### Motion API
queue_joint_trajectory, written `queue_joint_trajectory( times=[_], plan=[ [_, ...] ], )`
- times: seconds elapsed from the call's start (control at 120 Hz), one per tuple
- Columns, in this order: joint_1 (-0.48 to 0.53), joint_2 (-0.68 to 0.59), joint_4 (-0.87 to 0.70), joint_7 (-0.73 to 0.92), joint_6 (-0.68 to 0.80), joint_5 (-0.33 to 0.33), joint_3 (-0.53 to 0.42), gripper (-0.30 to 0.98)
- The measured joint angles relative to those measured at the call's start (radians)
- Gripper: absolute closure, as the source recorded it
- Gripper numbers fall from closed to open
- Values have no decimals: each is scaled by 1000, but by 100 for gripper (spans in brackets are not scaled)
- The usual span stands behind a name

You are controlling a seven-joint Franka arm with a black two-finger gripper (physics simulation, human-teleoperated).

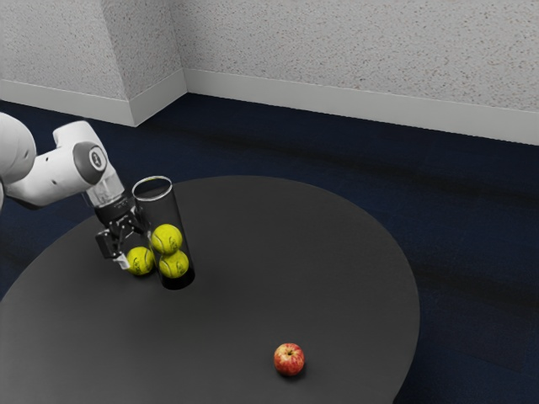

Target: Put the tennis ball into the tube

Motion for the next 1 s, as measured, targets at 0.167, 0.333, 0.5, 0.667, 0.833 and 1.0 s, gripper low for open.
queue_joint_trajectory(
  times=[0.167, 0.333, 0.5, 0.667, 0.833, 1.0],
  plan=[
    [2, 17, -1, 32, 7, -4, 0, 0],
    [8, 30, 0, 57, 14, -10, 0, 5],
    [11, 37, 2, 76, 17, -13, 0, 18],
    [11, 47, 3, 93, 28, -18, 1, 25],
    [13, 45, 2, 108, 34, -22, 1, 29],
    [16, 22, -1, 117, 29, -21, 0, 35]
  ],
)
